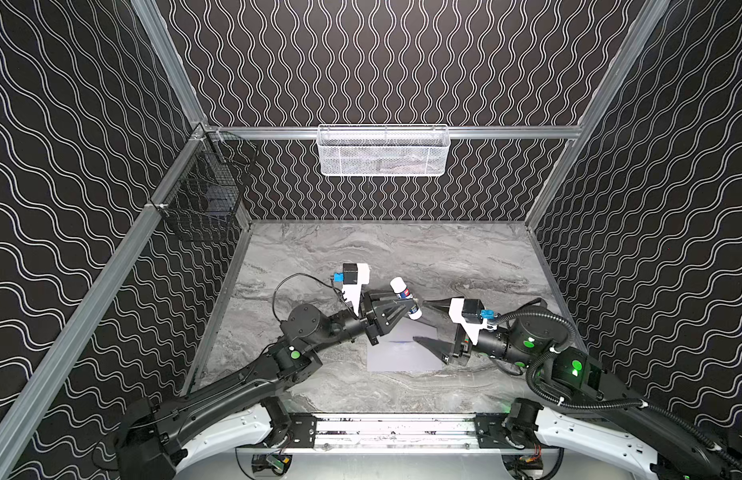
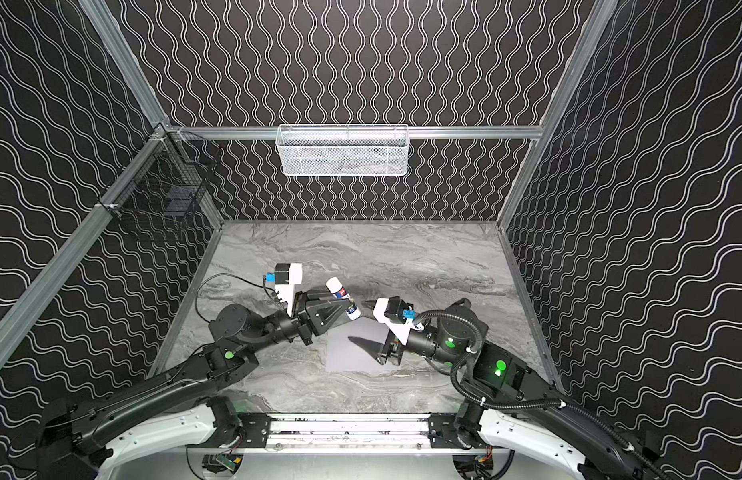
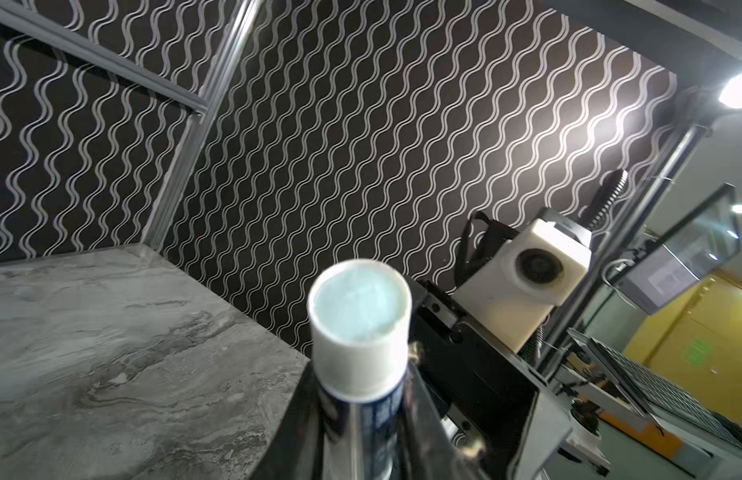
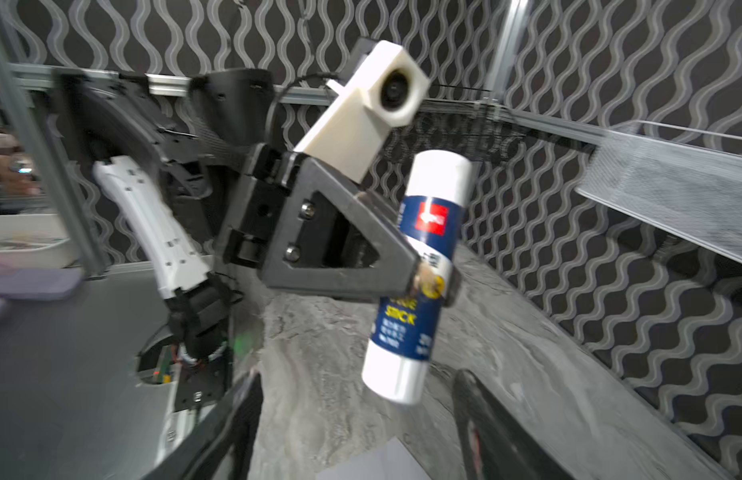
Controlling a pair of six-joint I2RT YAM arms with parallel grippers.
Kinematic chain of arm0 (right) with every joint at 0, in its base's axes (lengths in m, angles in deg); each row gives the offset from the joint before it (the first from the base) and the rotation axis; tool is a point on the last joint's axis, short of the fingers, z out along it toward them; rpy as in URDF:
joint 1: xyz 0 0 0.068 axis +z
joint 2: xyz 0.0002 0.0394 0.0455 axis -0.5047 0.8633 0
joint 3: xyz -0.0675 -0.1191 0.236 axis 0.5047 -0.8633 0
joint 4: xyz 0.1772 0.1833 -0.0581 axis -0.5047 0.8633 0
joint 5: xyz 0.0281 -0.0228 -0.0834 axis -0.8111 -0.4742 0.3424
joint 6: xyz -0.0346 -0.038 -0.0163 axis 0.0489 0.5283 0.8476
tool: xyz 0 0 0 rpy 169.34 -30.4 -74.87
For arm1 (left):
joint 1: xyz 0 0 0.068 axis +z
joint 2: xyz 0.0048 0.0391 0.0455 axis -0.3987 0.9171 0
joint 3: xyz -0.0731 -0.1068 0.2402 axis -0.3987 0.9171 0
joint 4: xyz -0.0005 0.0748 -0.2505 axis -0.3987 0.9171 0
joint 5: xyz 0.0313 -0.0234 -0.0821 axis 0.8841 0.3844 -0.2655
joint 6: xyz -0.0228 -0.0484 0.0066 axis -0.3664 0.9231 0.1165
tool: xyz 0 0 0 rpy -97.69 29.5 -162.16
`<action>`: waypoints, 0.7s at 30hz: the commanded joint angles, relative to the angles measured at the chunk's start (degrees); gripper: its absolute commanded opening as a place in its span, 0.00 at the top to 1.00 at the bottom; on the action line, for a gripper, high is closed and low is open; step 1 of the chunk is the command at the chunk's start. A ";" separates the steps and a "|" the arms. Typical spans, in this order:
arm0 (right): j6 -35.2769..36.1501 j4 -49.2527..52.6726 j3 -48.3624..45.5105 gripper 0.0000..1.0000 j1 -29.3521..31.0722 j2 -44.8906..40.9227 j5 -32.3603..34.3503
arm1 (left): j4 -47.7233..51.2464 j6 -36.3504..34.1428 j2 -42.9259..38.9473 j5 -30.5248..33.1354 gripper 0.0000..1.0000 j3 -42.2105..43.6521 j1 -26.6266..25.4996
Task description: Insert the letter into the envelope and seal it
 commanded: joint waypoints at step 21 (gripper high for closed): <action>11.74 -20.28 -10.87 0.27 4.59 1.48 18.72 | -6.01 4.71 10.20 -3.47 1.00 -6.06 7.21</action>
